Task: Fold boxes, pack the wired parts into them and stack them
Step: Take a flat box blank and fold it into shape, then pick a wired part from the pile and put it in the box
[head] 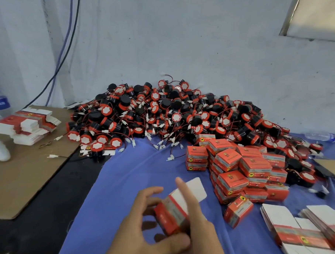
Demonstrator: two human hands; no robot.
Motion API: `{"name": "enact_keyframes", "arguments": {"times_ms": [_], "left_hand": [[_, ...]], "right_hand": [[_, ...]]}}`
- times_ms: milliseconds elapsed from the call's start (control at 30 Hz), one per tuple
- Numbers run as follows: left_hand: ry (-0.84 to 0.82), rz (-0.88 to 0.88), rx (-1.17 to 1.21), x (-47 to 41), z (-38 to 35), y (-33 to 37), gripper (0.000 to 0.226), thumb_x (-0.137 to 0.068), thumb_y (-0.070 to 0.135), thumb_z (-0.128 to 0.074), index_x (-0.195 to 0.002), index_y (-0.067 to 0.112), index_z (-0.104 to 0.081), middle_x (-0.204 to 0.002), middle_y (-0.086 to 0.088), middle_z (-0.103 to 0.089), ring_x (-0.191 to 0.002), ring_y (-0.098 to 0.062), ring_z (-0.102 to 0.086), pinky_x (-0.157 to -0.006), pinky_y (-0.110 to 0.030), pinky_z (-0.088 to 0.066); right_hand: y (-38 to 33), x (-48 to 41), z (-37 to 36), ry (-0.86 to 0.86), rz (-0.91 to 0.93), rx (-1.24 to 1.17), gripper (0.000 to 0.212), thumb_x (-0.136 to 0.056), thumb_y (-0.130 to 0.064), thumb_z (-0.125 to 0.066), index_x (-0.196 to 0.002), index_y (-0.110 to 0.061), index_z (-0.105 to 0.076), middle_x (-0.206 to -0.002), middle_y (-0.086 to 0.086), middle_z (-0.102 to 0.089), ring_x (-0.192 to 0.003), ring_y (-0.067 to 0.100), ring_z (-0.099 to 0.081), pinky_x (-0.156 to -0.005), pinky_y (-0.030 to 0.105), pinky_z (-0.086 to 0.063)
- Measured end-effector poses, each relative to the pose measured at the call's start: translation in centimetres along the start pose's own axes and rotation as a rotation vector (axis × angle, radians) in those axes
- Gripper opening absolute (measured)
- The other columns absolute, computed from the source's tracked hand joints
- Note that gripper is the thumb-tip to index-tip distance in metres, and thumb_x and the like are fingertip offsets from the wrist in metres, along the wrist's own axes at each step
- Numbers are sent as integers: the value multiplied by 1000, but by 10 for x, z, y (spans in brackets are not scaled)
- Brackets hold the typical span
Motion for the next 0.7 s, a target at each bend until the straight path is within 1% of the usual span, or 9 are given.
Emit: {"name": "enact_keyframes", "arguments": {"times_ms": [67, 167, 267, 367, 433, 500, 533, 600, 700], "left_hand": [[-92, -26, -116, 0, -4, 3, 78, -55, 42, -91, -121, 60, -54, -115, 26, -66, -105, 3, -65, -85, -17, -54], [-70, 1, 43, -5, 3, -14, 78, -66, 14, -86, -129, 46, -54, -112, 13, -69, -99, -12, -70, -84, -21, -55], [-55, 74, 178, -8, 10, -41, 79, -64, 8, -77, -129, 38, -44, -112, 6, -71, -97, -22, -71, -80, -23, -56], [-80, 100, 39, -8, 7, -71, 73, -70, 20, -84, -127, 35, -40, -121, 20, -67, -121, -4, -60, -100, -18, -46], [-31, 111, -209, -10, 7, -94, 67, -75, 24, -84, -124, 41, -42, -133, 27, -57, -138, 3, -42, -107, -14, -35], [-17, 159, -401, -7, 8, -107, 63, -75, 35, -80, -122, 52, -42, -139, 35, -43, -144, 3, -31, -108, -18, -35], [-33, 188, -400, -4, 8, -112, 62, -73, 42, -80, -120, 55, -42, -134, 39, -46, -139, 5, -37, -103, -16, -38], [-67, 209, -328, -1, 8, -118, 68, -65, 54, -81, -122, 58, -45, -127, 42, -52, -127, 12, -46, -96, -11, -39], [-46, 245, -142, -1, 14, -113, 72, -58, 58, -87, -122, 48, -55, -123, 36, -61, -119, 13, -54, -99, -19, -49]], "right_hand": [[2, -5, -11, -214, -24, 297, 97, -79, -29, -66, -124, -87, -4, -123, -49, -43, -127, -5, -48, -94, 0, -36], [-16, 6, 2, 177, 330, 738, 88, -72, -56, -68, -151, -44, -32, -131, -19, -56, -129, 5, -48, -101, 21, -36], [5, 18, 22, 394, 199, 413, 89, -71, -72, -74, -146, -35, -45, -137, -18, -51, -134, 2, -42, -110, 18, -32], [60, 17, 11, 271, -139, -134, 74, -72, -21, -90, -133, -38, -53, -114, -16, -69, -113, 10, -66, -87, 20, -55], [88, 21, 2, 259, -226, -15, 66, -76, 4, -82, -123, -37, -60, -104, -12, -73, -96, 11, -71, -78, 24, -59], [102, 29, -7, 221, -282, 12, 65, -76, 0, -81, -125, -38, -60, -104, -15, -72, -93, 7, -71, -77, 23, -58], [109, 33, -11, 200, -292, -3, 65, -75, -5, -82, -128, -36, -59, -106, -15, -71, -97, 7, -70, -77, 22, -58], [110, 36, -12, 241, -298, -60, 65, -71, -21, -85, -129, -36, -59, -109, -9, -71, -103, 10, -69, -76, 25, -58], [108, 32, -8, 266, -326, -111, 64, -64, -46, -86, -123, -50, -60, -106, -6, -71, -100, 11, -69, -75, 27, -59]]}}
Point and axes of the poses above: each hand's wrist, its own x-axis away from the middle knuckle, its own z-axis out of the back of the hand, y = z × x, the point moved 6 cm from there along -x, towards the middle knuckle
